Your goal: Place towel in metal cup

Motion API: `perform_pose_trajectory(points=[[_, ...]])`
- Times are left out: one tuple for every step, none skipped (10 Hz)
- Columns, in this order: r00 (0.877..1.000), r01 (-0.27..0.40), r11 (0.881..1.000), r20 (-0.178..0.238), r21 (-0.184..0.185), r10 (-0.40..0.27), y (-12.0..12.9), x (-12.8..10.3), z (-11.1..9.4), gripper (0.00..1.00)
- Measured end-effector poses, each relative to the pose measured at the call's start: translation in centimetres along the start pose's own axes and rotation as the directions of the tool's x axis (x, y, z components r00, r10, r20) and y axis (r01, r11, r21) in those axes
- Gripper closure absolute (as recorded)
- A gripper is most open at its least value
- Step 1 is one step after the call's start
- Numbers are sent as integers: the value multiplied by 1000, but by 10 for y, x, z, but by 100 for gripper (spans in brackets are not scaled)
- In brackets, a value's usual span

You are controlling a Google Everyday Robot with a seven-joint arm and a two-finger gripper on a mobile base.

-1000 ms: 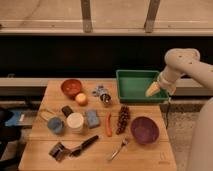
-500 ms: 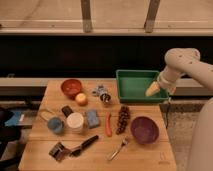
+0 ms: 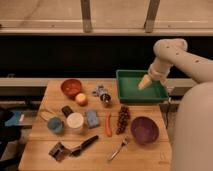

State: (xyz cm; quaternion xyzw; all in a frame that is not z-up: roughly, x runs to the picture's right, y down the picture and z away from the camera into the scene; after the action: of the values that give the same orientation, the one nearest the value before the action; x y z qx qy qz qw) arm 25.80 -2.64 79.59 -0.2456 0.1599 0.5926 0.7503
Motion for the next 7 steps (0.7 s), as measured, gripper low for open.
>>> perform_pose_trajectory(points=[[997,80,997,1,-7,-80,23,-20,0,20],[989,150,989,1,-14,-150,43,-34,1,20],[977,211,977,5,-22,-211,62,-48,0,20],[965,264,964,13,-32,-264,83,-60,0,20],[960,281,959,19,-41,-280,93,-64,0,20],[960,280,960,17,-33,-279,89,-63,-1,20],[961,277,960,11,-33,-277,87,-61,0,20]])
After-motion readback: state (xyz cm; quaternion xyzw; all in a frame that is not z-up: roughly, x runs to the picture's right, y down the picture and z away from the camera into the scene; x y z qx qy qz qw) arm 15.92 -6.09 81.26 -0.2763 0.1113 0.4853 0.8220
